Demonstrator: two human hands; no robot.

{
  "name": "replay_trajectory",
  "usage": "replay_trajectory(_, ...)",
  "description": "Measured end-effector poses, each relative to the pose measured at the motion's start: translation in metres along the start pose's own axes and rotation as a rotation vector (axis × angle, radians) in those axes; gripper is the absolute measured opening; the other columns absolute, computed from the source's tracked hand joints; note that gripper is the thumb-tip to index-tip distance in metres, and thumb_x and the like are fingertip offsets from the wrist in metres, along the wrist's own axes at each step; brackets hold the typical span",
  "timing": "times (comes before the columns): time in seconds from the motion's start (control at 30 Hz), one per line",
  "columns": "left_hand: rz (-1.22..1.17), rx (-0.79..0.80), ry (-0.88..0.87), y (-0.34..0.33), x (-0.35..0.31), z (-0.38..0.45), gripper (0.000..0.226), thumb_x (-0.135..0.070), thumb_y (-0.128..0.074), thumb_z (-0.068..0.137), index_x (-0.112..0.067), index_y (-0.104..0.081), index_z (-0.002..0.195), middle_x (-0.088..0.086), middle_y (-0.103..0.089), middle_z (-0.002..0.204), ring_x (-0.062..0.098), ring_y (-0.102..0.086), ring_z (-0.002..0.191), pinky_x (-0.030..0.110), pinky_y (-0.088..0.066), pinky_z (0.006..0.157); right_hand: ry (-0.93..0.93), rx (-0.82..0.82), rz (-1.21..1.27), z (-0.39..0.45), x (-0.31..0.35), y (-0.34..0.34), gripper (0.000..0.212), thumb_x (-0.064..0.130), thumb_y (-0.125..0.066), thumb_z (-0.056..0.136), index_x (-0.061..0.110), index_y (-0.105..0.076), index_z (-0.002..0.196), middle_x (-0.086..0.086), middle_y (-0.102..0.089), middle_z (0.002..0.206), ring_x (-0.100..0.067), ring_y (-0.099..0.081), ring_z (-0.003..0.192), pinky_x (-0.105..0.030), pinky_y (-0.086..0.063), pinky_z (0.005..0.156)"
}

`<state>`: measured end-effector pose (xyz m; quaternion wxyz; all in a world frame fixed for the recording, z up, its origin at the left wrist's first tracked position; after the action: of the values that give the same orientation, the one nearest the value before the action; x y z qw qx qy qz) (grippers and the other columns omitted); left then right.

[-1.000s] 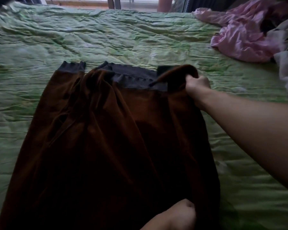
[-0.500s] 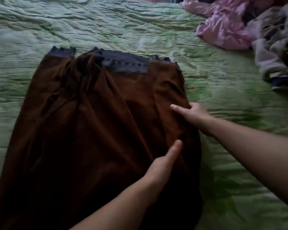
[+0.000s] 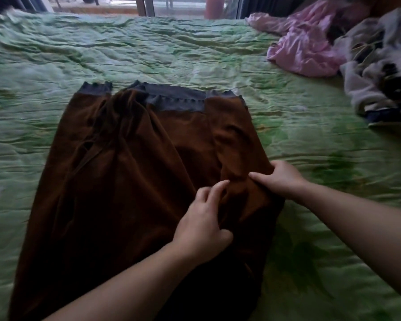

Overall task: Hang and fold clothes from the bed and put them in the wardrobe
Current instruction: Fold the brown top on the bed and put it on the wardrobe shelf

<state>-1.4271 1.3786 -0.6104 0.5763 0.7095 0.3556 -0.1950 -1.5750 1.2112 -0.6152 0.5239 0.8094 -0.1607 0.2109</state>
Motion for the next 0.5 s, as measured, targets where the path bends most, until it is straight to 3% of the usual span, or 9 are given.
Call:
replay_trajectory(0.07,0.391,-0.039,-0.193,0.008,-0.006,0.025,0.077,-0.049,-0.055,0.08,-0.052,-0.011,0.143,-0.011,-0.009,0.157,0.019,-0.018,0.142,0.042,-0.028,0.113,0.021,-0.033,-0.001,0.009,0.008,0.002,0.059,0.05,-0.071,0.078,0.011,-0.057,0.12,-0.01,-0.064,0.121,-0.027,-0.061,0.11,-0.031,-0.047,0.088)
replay_trajectory(0.13,0.583,-0.026,-0.22,0.014,0.0,0.058,0.068,-0.07,-0.035,0.085,-0.05,-0.013,0.146,-0.012,0.002,0.161,0.018,0.004,0.148,0.051,-0.004,0.117,0.043,-0.072,0.022,0.022,0.018,0.004,0.064,0.051,-0.067,0.081,0.011,-0.05,0.128,-0.011,-0.06,0.127,-0.028,-0.057,0.116,-0.032,-0.045,0.093)
replay_trajectory(0.2,0.68,-0.012,-0.19,0.022,0.014,0.089,0.075,-0.081,-0.023,0.08,-0.049,-0.011,0.147,-0.013,0.007,0.16,0.018,0.016,0.147,0.055,0.013,0.114,0.081,-0.134,-0.003,0.038,0.028,0.005,0.066,0.052,-0.062,0.084,0.012,-0.045,0.133,-0.013,-0.054,0.132,-0.03,-0.052,0.121,-0.035,-0.043,0.097)
replay_trajectory(0.3,0.746,0.041,-0.166,0.024,0.04,0.113,0.089,-0.089,-0.019,0.069,-0.05,0.004,0.146,-0.012,0.014,0.159,0.017,0.024,0.144,0.055,0.017,0.113,0.165,-0.254,-0.037,0.069,0.051,0.009,0.059,0.048,-0.061,0.086,0.016,-0.046,0.133,-0.013,-0.048,0.133,-0.03,-0.048,0.123,-0.036,-0.04,0.1)
replay_trajectory(0.4,0.708,0.044,-0.169,0.016,0.058,0.12,0.094,-0.094,-0.012,0.063,-0.052,0.015,0.143,-0.013,0.023,0.157,0.014,0.03,0.141,0.052,0.019,0.113,0.259,-0.339,-0.047,0.105,0.082,0.011,0.043,0.04,-0.06,0.087,0.016,-0.057,0.122,-0.013,-0.056,0.124,-0.03,-0.053,0.116,-0.034,-0.043,0.096)
replay_trajectory(0.5,0.665,0.05,-0.186,0.013,0.064,0.127,0.094,-0.093,-0.013,0.061,-0.054,0.017,0.142,-0.018,0.031,0.148,0.012,0.035,0.137,0.051,0.021,0.112,0.125,-0.345,0.015,0.141,0.101,0.01,0.051,0.052,-0.063,0.082,0.011,-0.064,0.111,-0.013,-0.065,0.115,-0.03,-0.06,0.11,-0.032,-0.046,0.086)
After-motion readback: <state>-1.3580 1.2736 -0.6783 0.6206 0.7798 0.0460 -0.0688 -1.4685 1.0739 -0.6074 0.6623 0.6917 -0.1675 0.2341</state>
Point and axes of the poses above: each hand's wrist, its own z-axis towards the middle knuckle, its own y-axis out of the back of the hand, x = y × z, the point moved 1 cm from there along z, towards the middle knuckle
